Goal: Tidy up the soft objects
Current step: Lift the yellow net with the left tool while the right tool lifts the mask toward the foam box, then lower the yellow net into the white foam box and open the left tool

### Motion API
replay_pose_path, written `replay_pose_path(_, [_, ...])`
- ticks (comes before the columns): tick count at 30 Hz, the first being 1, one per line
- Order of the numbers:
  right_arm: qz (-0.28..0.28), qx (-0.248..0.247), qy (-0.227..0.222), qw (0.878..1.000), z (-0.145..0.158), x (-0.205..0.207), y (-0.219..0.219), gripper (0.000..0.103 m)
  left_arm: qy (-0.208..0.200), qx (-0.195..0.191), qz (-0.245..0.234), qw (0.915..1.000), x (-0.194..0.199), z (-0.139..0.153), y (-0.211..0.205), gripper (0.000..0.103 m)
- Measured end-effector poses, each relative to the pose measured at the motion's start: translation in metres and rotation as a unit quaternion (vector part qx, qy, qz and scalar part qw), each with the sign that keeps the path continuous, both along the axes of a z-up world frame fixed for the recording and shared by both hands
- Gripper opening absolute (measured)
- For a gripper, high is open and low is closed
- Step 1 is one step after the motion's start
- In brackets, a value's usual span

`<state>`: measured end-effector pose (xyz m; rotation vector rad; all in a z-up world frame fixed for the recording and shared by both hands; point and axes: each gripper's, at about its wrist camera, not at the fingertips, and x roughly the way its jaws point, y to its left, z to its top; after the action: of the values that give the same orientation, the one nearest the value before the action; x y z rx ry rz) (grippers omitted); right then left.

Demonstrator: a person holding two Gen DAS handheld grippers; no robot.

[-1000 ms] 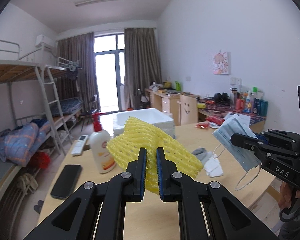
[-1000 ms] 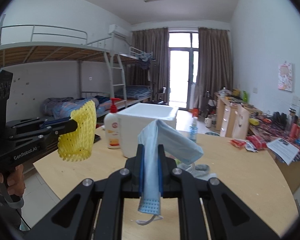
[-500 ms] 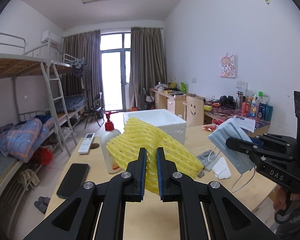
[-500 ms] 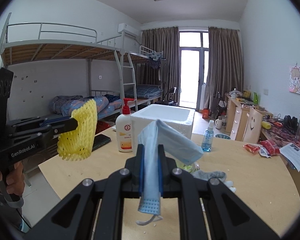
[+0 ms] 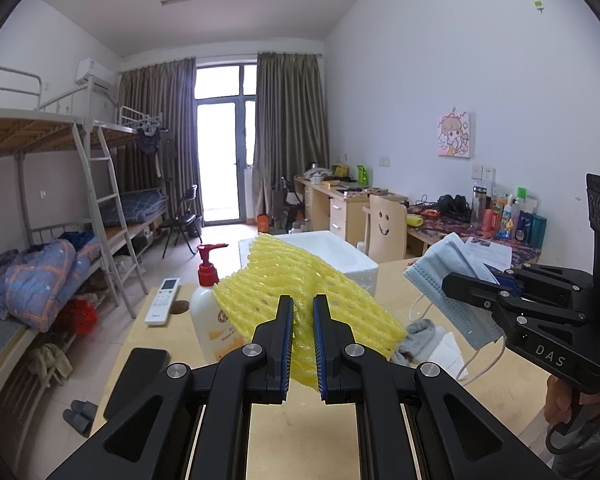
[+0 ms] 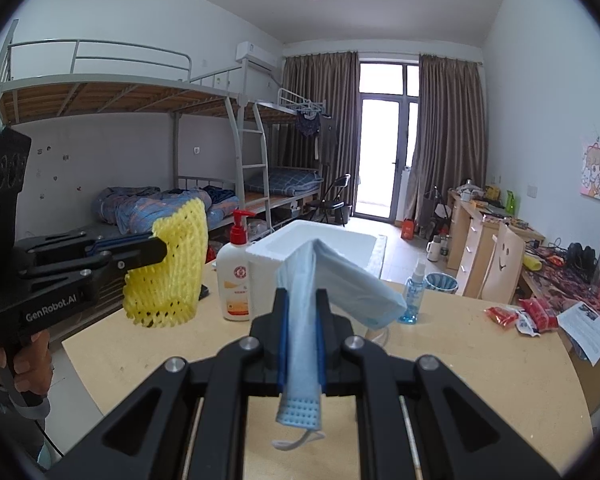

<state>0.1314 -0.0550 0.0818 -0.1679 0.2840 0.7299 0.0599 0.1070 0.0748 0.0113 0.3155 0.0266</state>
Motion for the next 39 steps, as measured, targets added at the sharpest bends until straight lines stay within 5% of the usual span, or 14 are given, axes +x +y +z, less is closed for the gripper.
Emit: replay_pose_path(39, [-0.007, -0.047, -0.011, 0.999, 0.035, 0.091, 0.041, 0.015, 0.036, -0.006, -0.020, 0.9991, 0.126, 0.028, 0.021, 0.011])
